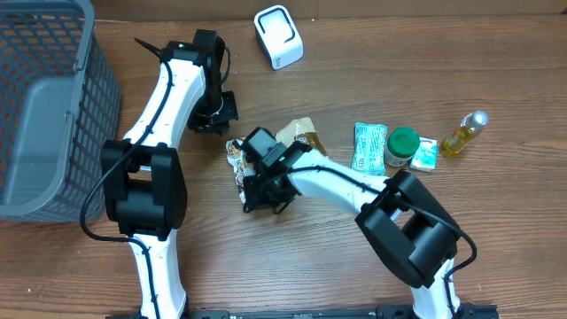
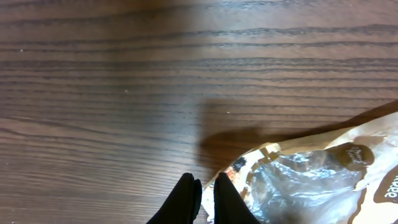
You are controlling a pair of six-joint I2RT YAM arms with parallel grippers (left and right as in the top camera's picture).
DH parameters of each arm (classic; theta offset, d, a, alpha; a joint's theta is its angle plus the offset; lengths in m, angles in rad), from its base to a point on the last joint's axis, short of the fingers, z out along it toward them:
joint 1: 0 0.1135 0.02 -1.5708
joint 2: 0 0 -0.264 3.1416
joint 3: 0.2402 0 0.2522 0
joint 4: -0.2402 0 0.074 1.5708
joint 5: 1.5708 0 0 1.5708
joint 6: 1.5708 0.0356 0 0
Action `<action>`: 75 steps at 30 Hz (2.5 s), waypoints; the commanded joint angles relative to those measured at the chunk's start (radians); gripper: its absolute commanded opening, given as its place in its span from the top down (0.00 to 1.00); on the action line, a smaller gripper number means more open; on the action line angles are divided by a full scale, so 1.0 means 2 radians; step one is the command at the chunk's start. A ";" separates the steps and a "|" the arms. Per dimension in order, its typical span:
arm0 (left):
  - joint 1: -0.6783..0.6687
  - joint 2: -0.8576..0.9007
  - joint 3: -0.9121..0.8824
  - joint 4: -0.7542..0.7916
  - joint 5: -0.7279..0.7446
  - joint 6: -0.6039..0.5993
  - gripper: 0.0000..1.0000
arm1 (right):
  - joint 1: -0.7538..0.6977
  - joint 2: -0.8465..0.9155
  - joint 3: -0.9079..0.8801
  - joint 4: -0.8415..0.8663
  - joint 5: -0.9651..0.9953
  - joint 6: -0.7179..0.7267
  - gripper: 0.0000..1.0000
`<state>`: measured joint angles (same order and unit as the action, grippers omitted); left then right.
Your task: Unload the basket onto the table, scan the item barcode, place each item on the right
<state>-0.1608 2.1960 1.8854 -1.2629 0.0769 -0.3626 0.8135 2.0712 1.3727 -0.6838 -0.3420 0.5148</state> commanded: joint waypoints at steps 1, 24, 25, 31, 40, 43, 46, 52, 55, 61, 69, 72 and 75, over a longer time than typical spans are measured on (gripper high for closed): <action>0.005 0.001 -0.003 -0.003 -0.005 0.005 0.91 | -0.011 -0.007 0.026 -0.027 -0.013 -0.028 0.96; -0.010 0.001 -0.005 -0.090 0.092 0.073 0.96 | -0.138 -0.025 0.111 -0.103 0.055 -0.065 0.76; -0.013 0.001 -0.007 -0.088 0.091 0.073 0.96 | -0.139 -0.025 0.110 -0.103 0.055 -0.065 0.76; -0.031 0.001 -0.034 -0.060 0.087 0.073 0.96 | -0.141 -0.025 0.102 -0.101 0.063 -0.065 0.75; -0.044 0.001 -0.089 -0.010 0.087 0.046 0.96 | -0.141 -0.025 0.102 -0.093 0.063 -0.065 0.74; -0.049 0.001 -0.120 0.020 0.087 0.046 0.96 | -0.141 -0.025 0.102 -0.093 0.063 -0.065 0.74; -0.049 0.001 -0.138 0.046 0.087 0.046 0.96 | -0.141 -0.025 0.101 -0.090 0.063 -0.065 0.74; -0.049 0.001 -0.177 0.101 0.072 0.033 0.96 | -0.141 -0.025 0.099 -0.086 0.063 -0.065 0.73; -0.049 0.001 -0.191 0.118 0.056 0.024 0.96 | -0.141 -0.025 0.099 -0.084 0.063 -0.065 0.68; -0.048 0.001 -0.193 0.120 0.031 0.024 0.96 | -0.141 -0.025 0.099 -0.084 0.073 -0.065 0.56; -0.048 0.001 -0.193 0.120 0.021 0.024 0.96 | -0.141 -0.023 0.099 -0.073 0.098 -0.065 0.40; -0.048 0.001 -0.193 0.120 0.021 0.024 0.96 | -0.141 -0.019 0.099 -0.070 0.098 -0.065 0.35; -0.047 0.001 -0.193 0.120 0.021 0.024 0.96 | -0.141 0.007 0.099 -0.065 0.098 -0.065 0.24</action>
<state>-0.2497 2.1242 1.5490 -1.0504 0.2516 -0.2928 0.5316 2.0483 1.5799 -0.8261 -0.1589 0.3851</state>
